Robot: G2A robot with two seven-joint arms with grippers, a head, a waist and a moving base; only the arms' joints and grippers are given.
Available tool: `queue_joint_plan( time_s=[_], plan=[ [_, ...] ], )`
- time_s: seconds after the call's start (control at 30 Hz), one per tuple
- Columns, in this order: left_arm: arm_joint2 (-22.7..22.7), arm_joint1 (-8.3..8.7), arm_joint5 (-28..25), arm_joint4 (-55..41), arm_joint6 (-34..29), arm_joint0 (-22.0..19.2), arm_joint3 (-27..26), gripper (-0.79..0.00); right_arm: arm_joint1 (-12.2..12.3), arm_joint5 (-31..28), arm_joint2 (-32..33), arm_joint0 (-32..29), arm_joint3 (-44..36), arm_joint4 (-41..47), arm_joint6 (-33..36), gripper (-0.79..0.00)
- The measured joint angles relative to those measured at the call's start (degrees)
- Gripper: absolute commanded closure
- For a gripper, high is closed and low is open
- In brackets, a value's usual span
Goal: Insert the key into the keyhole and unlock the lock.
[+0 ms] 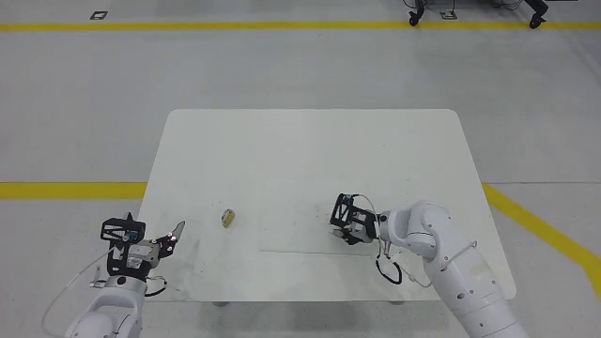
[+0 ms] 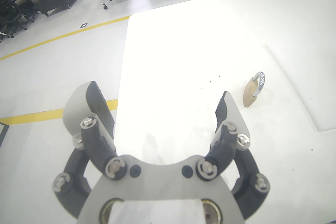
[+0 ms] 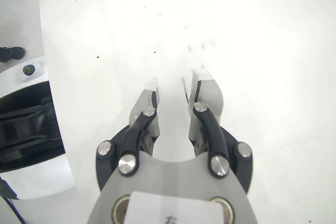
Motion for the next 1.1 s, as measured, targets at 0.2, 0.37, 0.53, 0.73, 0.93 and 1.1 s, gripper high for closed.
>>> queue_joint_plan(
  time_s=[0.2, 0.37, 0.53, 0.73, 0.93, 1.1],
  plan=[
    [0.0, 0.0, 0.0, 0.0, 0.0, 0.0, 0.0, -0.785, 0.2, -0.1, -0.9, 0.9, -0.4, -0.9, 0.5, 0.0],
    [0.0, 0.0, 0.0, 0.0, 0.0, 0.0, 0.0, -0.785, 0.8, 0.1, 1.0, 0.7, -2.2, -0.5, -1.1, 0.0],
    [0.0, 0.0, 0.0, 0.0, 0.0, 0.0, 0.0, -0.785, 1.9, 0.5, 5.7, -1.4, -4.6, 0.4, -4.8, 0.0],
    [0.0, 0.0, 0.0, 0.0, 0.0, 0.0, 0.0, -0.785, 2.9, 5.2, 14.6, -7.2, -5.0, 9.3, -14.9, 0.0],
    [0.0, 0.0, 0.0, 0.0, 0.0, 0.0, 0.0, -0.785, 3.0, 7.7, 20.4, -13.2, -0.9, 30.0, -20.4, 0.0],
    [0.0, 0.0, 0.0, 0.0, 0.0, 0.0, 0.0, -0.785, 3.6, 3.5, 23.9, -16.6, 0.9, 43.1, -19.5, 0.0]
  ],
)
